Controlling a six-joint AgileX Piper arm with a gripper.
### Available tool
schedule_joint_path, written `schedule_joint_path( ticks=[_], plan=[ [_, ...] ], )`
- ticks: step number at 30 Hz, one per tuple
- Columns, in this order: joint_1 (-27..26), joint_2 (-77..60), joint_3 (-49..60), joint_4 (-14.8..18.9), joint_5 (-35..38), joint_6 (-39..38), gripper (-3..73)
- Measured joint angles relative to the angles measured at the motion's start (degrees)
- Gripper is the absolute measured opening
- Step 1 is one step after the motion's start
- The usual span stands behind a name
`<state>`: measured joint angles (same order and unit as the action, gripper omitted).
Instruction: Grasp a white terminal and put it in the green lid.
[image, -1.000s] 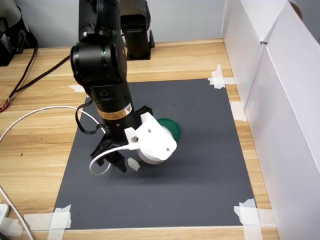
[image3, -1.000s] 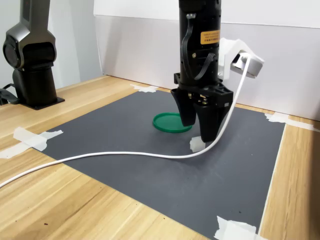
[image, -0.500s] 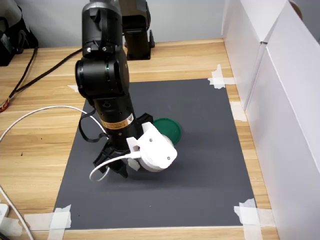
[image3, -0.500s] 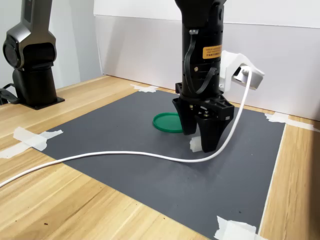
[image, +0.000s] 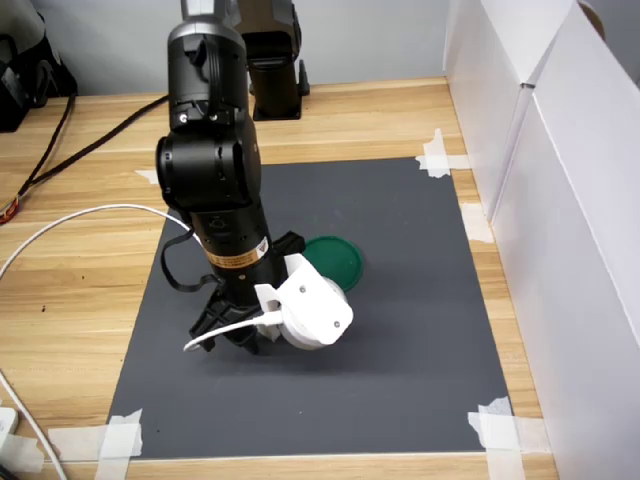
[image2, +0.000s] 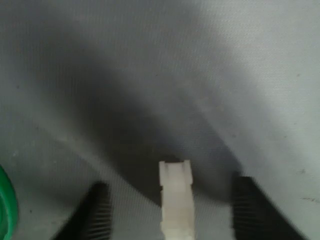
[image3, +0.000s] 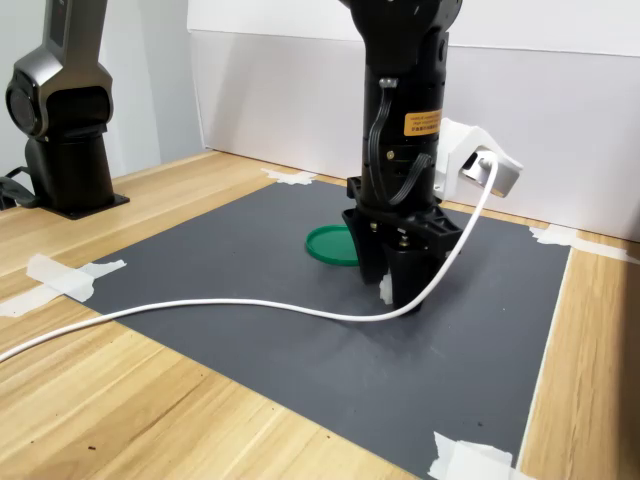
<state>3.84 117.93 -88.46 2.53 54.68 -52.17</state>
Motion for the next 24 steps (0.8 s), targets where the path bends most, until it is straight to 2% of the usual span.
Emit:
schedule_joint_path(
  ticks=[2,7,9,16,22,24],
  plan=[
    [0.0,0.0,0.0,-0.1,0.0,0.5,42.4],
    [0.0,0.0,0.0,-0.1,0.0,1.2,16.0],
    [0.0,0.0,0.0,-0.1,0.0,1.3,8.8],
    [0.4,-1.7,0.0,-0.1,0.7,5.0,9.0],
    [4.3,-5.9,0.0,-2.9,5.8,13.1,9.0],
    [5.5,-7.2,0.0,-2.9,7.7,13.9,9.0]
  ],
)
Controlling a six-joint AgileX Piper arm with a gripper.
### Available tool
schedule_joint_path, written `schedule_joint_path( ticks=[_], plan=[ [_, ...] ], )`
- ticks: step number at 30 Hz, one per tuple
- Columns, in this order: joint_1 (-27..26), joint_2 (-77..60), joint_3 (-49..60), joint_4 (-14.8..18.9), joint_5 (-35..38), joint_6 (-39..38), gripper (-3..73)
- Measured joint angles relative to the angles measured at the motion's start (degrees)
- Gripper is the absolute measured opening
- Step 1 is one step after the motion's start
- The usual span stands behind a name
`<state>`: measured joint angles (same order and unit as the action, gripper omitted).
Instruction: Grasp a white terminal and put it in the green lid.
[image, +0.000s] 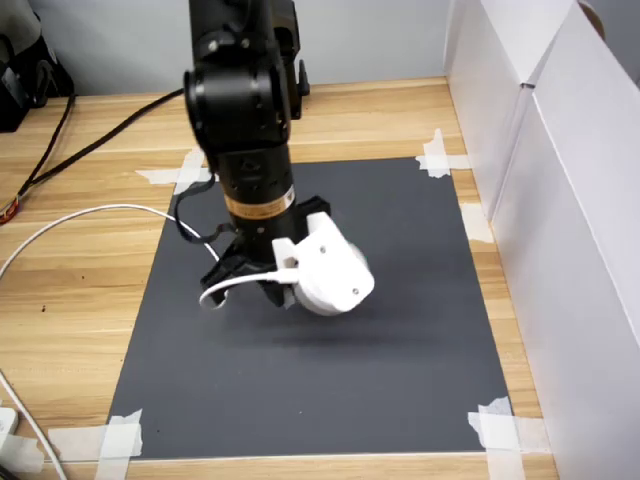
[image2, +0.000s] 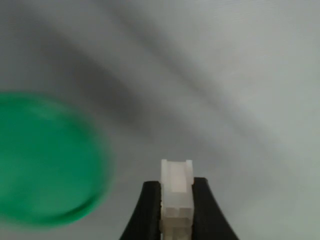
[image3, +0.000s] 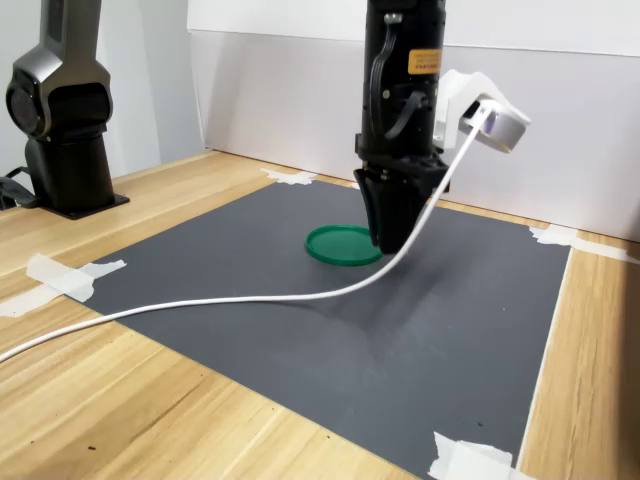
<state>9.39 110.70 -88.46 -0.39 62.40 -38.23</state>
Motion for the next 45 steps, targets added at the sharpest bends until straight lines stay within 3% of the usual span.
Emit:
schedule_joint_path(
  ticks=[9,17,23,37,41,45],
  plan=[
    [2.5,-6.8,5.2,4.7,2.7,-4.8,9.0],
    [2.5,-10.5,15.7,4.6,-5.3,-11.1,9.0],
    [4.7,-10.6,21.4,1.2,-11.0,-12.1,9.0],
    [7.1,-9.8,22.2,0.4,-14.1,-10.3,9.4],
    [7.1,-9.7,22.2,0.4,-14.2,-10.7,14.4],
    [7.1,-9.6,22.2,0.4,-14.7,-11.1,29.0]
  ],
)
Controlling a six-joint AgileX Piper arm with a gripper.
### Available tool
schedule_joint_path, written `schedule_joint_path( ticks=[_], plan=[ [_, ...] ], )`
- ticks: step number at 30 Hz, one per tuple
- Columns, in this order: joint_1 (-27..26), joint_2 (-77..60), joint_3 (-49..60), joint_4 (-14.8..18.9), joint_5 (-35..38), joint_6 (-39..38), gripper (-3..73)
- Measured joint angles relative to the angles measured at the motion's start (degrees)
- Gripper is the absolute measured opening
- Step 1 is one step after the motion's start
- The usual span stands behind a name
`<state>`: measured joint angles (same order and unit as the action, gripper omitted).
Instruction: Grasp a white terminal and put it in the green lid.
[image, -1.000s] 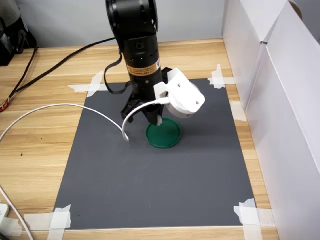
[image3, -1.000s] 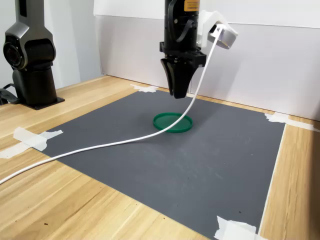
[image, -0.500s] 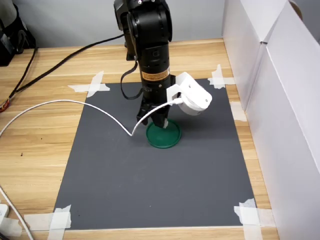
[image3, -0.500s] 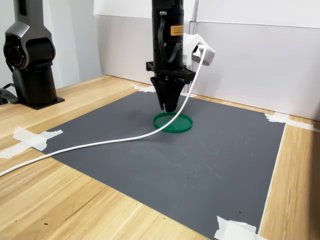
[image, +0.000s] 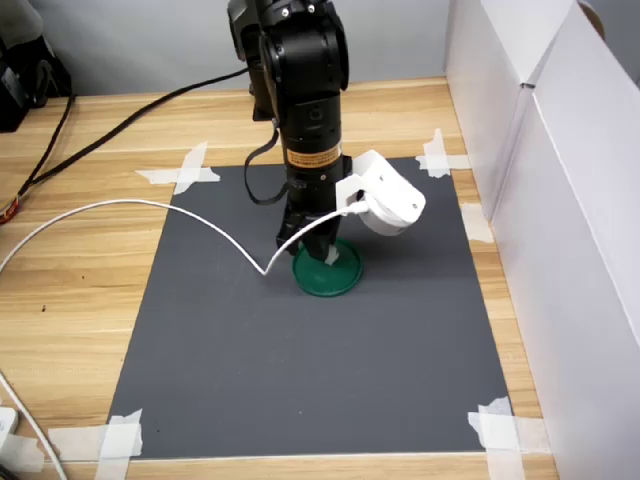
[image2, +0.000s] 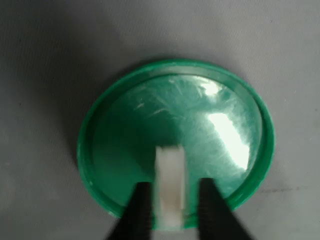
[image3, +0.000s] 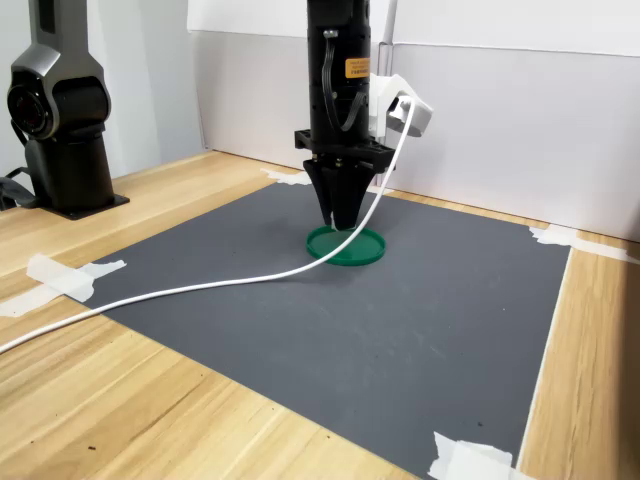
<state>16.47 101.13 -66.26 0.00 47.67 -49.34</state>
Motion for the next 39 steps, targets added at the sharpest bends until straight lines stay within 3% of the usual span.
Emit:
schedule_joint_path(
  ticks=[4,7,13,16,19,24,26,34,39],
  plan=[
    [0.0,0.1,0.0,0.0,-2.0,-0.1,46.1],
    [0.0,0.0,0.0,0.0,-3.5,-0.1,54.8],
    [0.0,-4.2,0.1,4.2,-8.3,3.4,57.1],
    [0.0,-7.9,0.1,6.4,-11.8,5.3,52.4],
    [0.0,-11.7,0.1,8.6,-14.7,6.7,41.4],
    [0.0,-19.5,1.7,10.3,-19.4,9.7,10.6],
    [0.0,-23.8,3.6,10.4,-21.8,10.4,3.4],
    [-0.6,-43.7,15.9,14.8,-32.1,12.2,-1.4],
    [-8.7,-56.4,22.9,20.5,-32.4,15.4,-1.4]
  ],
)
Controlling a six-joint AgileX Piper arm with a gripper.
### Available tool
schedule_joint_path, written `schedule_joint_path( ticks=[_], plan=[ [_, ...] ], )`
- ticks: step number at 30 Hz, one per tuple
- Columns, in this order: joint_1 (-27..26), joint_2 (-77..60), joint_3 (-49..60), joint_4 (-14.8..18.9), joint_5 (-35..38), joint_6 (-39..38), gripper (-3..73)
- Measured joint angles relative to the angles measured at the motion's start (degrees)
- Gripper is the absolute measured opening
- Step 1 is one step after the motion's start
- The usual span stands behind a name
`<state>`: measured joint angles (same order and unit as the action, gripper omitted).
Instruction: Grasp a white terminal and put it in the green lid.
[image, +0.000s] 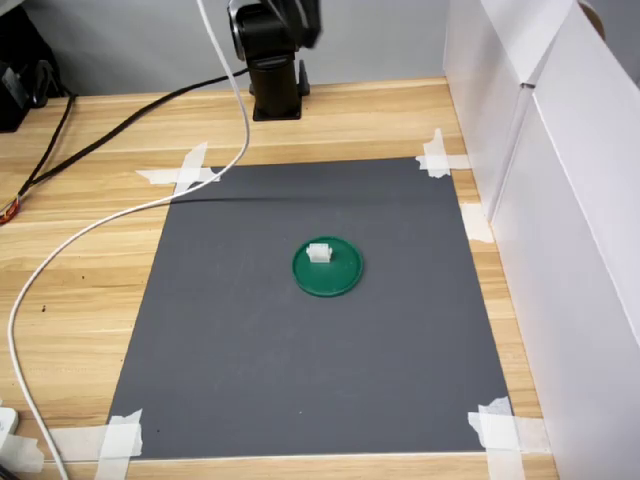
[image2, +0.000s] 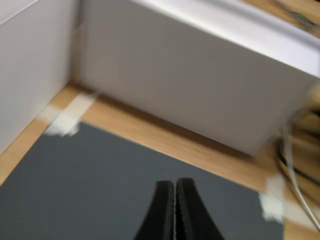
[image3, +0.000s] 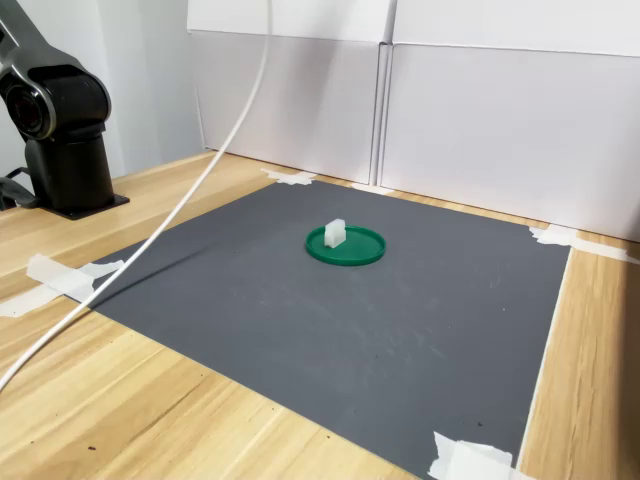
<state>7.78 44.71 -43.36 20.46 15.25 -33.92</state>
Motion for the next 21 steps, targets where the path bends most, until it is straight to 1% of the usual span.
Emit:
schedule_joint_path(
  ticks=[2,4,10,17,21],
  plan=[
    [-3.8,-4.6,2.1,2.0,-0.1,1.7,-1.4],
    [-6.5,-8.7,4.0,3.0,-0.2,2.8,-1.5],
    [-12.0,-17.6,10.1,3.6,-0.5,3.6,-1.5],
    [-16.6,-26.1,20.5,3.6,-0.4,3.6,-1.5],
    [-17.2,-31.1,26.2,3.6,-0.4,3.6,-1.5]
  ],
)
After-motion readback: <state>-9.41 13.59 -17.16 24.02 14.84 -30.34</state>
